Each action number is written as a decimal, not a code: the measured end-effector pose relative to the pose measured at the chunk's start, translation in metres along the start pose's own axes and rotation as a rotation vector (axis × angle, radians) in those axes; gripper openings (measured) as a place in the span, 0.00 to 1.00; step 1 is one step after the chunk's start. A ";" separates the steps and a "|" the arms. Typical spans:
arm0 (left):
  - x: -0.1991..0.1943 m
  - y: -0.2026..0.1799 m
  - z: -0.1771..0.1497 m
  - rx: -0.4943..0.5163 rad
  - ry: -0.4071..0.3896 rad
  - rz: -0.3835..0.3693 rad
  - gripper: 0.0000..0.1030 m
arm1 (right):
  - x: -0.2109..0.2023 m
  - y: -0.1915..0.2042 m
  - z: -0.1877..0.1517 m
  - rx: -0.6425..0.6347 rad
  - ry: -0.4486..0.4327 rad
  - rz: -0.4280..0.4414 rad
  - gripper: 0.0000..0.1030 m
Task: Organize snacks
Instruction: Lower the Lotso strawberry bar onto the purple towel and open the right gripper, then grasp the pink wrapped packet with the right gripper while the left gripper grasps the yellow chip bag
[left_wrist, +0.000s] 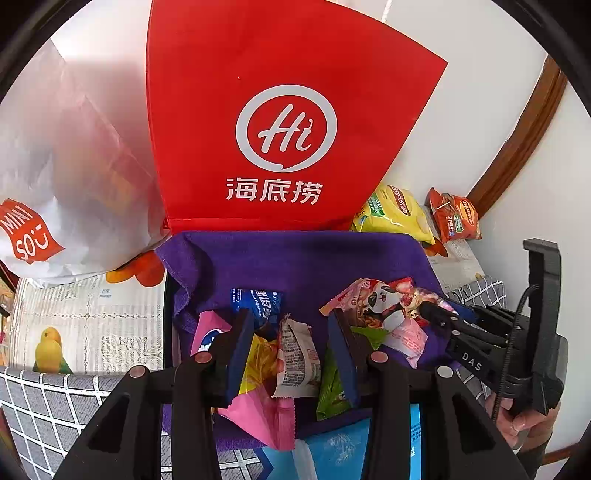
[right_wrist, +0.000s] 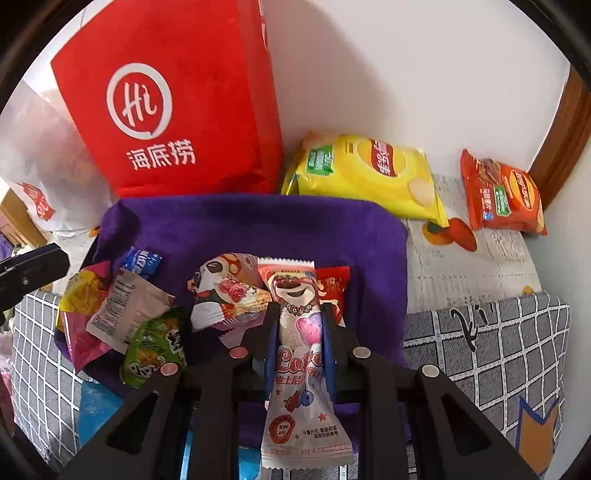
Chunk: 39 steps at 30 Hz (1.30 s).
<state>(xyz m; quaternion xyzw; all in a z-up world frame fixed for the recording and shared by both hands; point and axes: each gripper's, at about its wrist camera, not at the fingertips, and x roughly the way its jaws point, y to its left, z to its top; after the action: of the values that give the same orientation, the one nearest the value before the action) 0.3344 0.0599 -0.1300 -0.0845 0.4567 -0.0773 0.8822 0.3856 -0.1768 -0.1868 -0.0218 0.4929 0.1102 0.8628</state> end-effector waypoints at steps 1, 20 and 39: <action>0.000 0.000 0.000 0.001 0.002 -0.003 0.39 | 0.001 0.000 0.000 -0.001 0.004 0.001 0.24; -0.026 -0.011 -0.002 0.027 -0.020 -0.053 0.46 | -0.085 0.011 -0.007 -0.017 -0.181 0.022 0.51; -0.114 -0.041 -0.068 0.161 -0.035 -0.060 0.59 | -0.112 0.011 -0.157 0.084 -0.041 -0.010 0.51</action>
<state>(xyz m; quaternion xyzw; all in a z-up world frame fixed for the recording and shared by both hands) 0.2114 0.0392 -0.0691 -0.0282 0.4306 -0.1387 0.8914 0.1957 -0.2080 -0.1711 0.0140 0.4794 0.0855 0.8733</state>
